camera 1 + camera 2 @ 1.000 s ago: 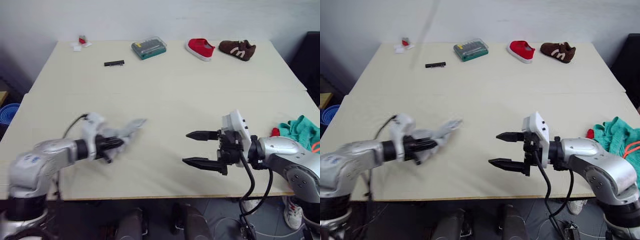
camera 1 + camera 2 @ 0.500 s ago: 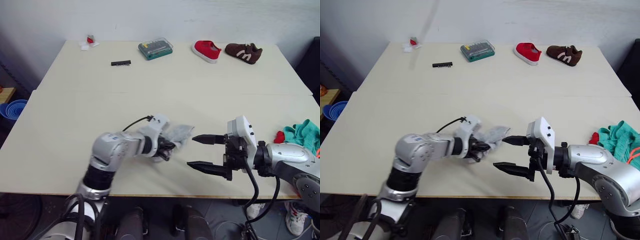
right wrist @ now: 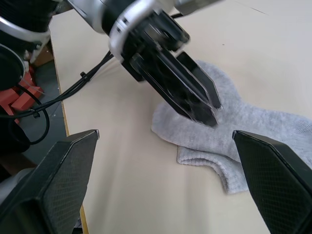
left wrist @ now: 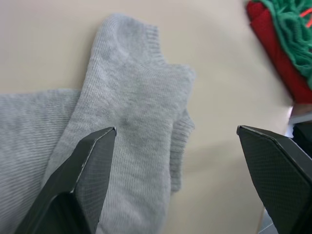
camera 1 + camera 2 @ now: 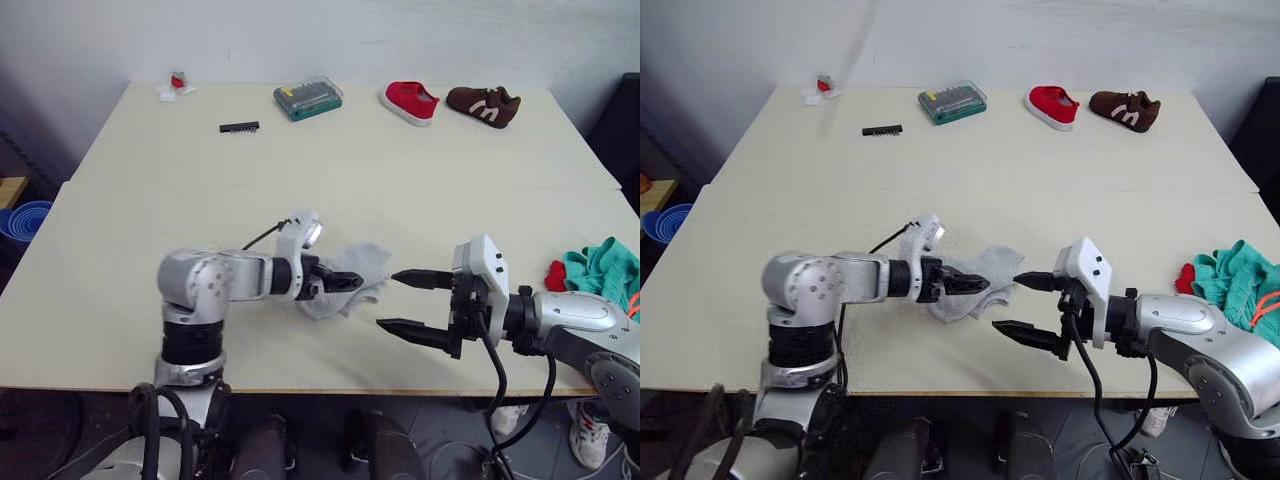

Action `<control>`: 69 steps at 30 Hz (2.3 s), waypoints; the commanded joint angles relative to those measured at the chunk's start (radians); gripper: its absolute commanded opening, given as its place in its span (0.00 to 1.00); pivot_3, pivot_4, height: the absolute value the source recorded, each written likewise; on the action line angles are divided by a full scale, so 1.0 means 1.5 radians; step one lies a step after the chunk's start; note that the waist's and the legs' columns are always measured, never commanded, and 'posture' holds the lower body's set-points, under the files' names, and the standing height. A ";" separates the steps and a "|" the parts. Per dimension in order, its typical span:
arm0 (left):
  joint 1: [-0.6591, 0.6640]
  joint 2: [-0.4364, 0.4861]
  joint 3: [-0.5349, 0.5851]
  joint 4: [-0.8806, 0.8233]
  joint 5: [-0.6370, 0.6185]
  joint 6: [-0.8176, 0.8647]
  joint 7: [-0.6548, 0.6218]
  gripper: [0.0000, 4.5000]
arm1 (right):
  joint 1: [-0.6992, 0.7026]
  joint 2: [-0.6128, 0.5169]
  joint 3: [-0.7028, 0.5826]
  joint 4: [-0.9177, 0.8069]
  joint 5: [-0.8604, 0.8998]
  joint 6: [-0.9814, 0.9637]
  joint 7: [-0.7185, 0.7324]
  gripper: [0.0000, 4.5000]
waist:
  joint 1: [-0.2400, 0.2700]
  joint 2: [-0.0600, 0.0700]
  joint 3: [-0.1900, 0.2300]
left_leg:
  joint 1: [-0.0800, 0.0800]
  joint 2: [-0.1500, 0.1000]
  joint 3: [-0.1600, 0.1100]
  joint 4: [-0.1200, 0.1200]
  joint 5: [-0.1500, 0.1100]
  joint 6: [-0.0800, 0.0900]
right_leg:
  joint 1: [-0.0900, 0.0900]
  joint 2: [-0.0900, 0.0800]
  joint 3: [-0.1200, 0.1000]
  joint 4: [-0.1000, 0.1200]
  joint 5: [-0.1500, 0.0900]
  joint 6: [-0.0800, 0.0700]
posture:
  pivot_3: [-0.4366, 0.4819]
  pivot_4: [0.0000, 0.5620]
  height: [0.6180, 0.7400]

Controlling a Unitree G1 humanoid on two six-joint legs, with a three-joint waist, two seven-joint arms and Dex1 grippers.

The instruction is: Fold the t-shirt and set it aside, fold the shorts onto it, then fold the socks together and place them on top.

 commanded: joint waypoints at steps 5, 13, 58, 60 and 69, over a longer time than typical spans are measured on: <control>0.067 0.266 -0.184 -0.096 0.084 -0.360 -0.251 0.88 | 0.006 -0.032 0.009 -0.013 -0.091 -0.056 0.004 1.00 | 0.002 0.000 0.000 | 0.000 0.000 0.000 0.000 -0.002 -0.004 | 0.000 0.000 0.000 -0.001 -0.001 -0.001 | 0.48 0.27 1.00; 0.092 0.297 -0.302 -0.012 0.220 -0.694 -0.399 0.84 | -0.111 -0.076 0.162 0.141 -0.339 -0.247 0.094 1.00 | 0.002 0.001 0.000 | -0.001 0.000 0.001 -0.001 -0.003 -0.003 | 0.000 -0.001 0.000 -0.004 0.000 -0.001 | 0.48 0.27 1.00; -0.045 0.286 -0.285 0.276 0.390 -0.921 -0.524 0.00 | -0.265 0.037 0.239 0.315 -0.565 -0.476 0.250 0.01 | -0.015 0.001 0.000 | 0.000 0.000 0.002 0.002 0.000 0.001 | -0.001 0.000 0.000 0.001 -0.001 0.000 | 0.48 0.27 1.00; -0.079 0.274 -0.296 0.367 0.427 -1.016 -0.520 0.00 | -0.241 0.046 0.245 0.265 -0.566 -0.436 0.236 0.01 | -0.014 0.001 0.000 | 0.000 0.000 0.002 0.002 0.000 0.001 | -0.001 0.000 0.000 0.001 -0.001 0.000 | 0.48 0.27 1.00; -0.176 0.196 -0.306 0.618 0.482 -1.206 -0.550 0.00 | -0.180 0.100 0.297 0.159 -0.628 -0.290 0.151 0.01 | -0.015 0.001 0.000 | -0.001 0.000 0.002 0.003 0.000 0.002 | -0.001 0.000 -0.001 0.001 0.000 0.000 | 0.48 0.27 1.00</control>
